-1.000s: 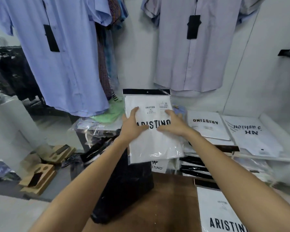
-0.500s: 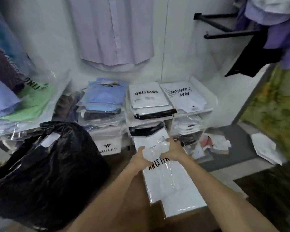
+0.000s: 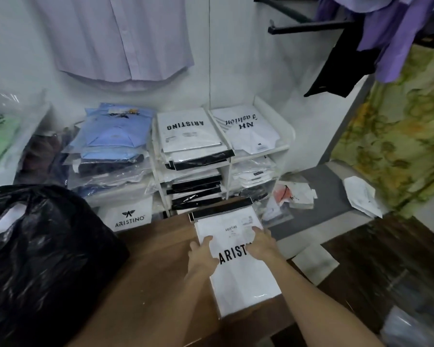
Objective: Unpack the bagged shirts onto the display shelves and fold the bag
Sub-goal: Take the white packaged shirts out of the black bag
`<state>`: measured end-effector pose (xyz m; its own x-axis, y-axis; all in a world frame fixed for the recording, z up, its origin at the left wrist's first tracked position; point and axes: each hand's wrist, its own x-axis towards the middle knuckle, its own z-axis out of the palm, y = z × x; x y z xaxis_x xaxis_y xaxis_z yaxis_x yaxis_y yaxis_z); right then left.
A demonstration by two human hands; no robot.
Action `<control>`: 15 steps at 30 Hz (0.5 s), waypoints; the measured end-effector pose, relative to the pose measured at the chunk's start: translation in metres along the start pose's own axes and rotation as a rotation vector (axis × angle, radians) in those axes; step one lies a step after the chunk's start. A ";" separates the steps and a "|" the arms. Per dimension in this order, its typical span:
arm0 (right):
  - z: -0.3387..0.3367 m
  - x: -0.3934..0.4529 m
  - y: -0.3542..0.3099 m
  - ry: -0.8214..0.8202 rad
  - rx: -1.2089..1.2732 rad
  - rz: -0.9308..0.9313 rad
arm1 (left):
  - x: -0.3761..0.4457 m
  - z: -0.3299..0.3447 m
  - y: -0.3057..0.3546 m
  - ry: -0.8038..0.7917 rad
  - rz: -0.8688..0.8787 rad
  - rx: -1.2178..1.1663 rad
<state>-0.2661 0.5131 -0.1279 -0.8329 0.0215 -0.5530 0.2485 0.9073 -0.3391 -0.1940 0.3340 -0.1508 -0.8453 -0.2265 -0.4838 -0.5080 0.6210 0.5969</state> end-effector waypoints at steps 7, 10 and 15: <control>0.011 -0.009 -0.045 0.037 -0.128 -0.094 | 0.000 -0.024 -0.015 -0.036 0.007 -0.049; 0.015 -0.020 -0.087 0.032 -0.073 -0.215 | -0.003 -0.048 -0.017 0.028 0.036 -0.070; 0.018 -0.046 -0.177 -0.006 0.119 -0.539 | -0.016 -0.129 -0.023 0.245 0.112 -0.105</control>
<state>-0.2628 0.3440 -0.0556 -0.8549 -0.4358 -0.2815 -0.1580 0.7355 -0.6589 -0.1902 0.2268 -0.0739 -0.9053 -0.3438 -0.2496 -0.4130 0.5742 0.7069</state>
